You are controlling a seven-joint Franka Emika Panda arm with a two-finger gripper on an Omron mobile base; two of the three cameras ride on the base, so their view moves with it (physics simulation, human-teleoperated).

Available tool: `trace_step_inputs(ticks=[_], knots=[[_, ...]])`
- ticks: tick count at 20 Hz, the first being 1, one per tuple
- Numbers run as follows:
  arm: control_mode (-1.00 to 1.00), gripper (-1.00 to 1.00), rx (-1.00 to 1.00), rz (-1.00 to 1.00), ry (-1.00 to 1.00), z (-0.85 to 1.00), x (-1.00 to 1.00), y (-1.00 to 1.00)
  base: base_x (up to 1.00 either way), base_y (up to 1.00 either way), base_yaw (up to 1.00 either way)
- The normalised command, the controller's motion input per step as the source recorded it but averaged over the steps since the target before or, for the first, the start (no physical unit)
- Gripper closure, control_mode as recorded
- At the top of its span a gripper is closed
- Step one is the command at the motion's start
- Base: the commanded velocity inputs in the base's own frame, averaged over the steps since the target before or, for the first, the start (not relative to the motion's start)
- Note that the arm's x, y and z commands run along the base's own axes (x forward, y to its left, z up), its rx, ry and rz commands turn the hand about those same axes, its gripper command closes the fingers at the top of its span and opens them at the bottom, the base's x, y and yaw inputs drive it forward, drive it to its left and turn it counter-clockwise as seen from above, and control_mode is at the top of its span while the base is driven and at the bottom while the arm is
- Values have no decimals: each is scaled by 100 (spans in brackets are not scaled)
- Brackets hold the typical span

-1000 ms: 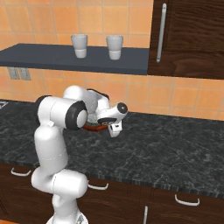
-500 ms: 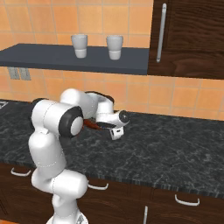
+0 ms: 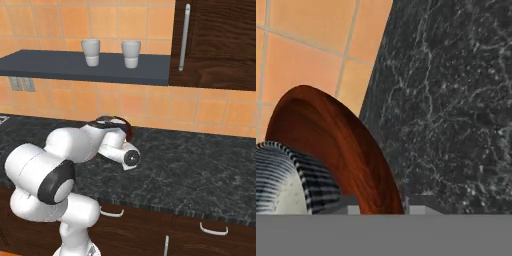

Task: Pick up the bowls on the counter and stack them on top of one another in the open cabinet. Place the smaller bowl on top of the larger bowl.

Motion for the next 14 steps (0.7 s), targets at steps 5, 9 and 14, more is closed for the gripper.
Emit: trace_step_inputs(ticks=[5, 9, 14], knots=[[-100, 100, 0, -20, -5, 85, -75, -4, 0, 0, 0], [-100, 100, 7, -20, -1, 100, -49, 0, 0, 0, 0], [-100, 100, 16, -11, 0, 100, -48, 0, 0, 0, 0]])
